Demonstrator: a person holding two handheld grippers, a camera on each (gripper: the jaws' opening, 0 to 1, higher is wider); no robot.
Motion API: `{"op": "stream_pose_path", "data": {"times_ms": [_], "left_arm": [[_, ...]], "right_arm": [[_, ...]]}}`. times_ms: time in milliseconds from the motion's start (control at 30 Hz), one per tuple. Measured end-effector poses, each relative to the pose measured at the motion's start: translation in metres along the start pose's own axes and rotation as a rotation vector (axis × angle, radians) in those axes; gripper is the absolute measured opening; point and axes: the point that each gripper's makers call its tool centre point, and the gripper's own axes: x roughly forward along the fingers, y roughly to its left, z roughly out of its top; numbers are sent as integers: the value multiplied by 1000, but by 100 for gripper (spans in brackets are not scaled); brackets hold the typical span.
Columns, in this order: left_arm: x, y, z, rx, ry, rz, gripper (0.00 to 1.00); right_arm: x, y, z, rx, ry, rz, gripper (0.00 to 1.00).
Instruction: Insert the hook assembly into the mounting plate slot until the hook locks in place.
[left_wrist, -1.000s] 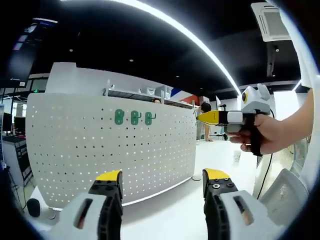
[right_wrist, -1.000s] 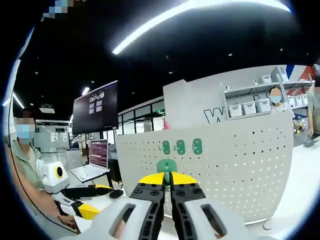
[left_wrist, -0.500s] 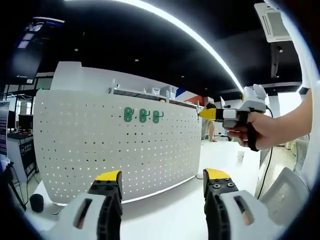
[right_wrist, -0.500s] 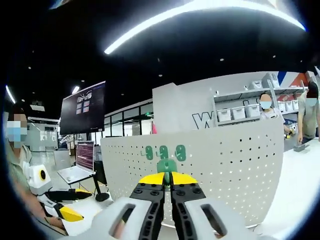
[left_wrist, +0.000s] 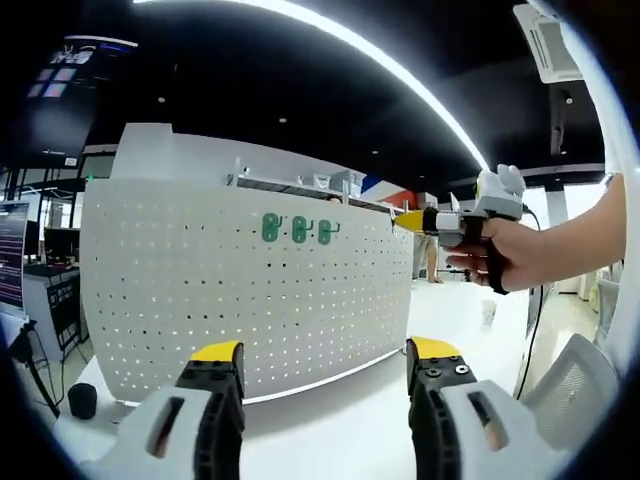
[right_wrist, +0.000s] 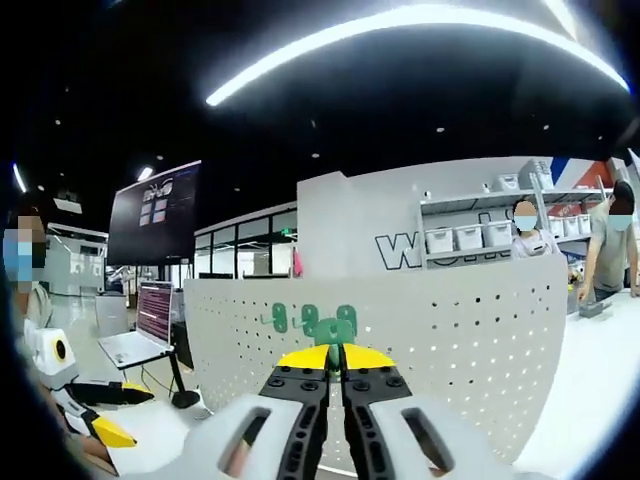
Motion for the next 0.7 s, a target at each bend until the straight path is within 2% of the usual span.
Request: {"op": "stream_pose_path", "data": {"times_ms": [433,700], "left_arm": [[-3,4,1,0,-2,20,68],[-4,7,0,-10,2,27,69]], "right_arm": [[19,-22,3,-48,-15,-75,1],[32,-28,3,-43,-30,-88,1]]}}
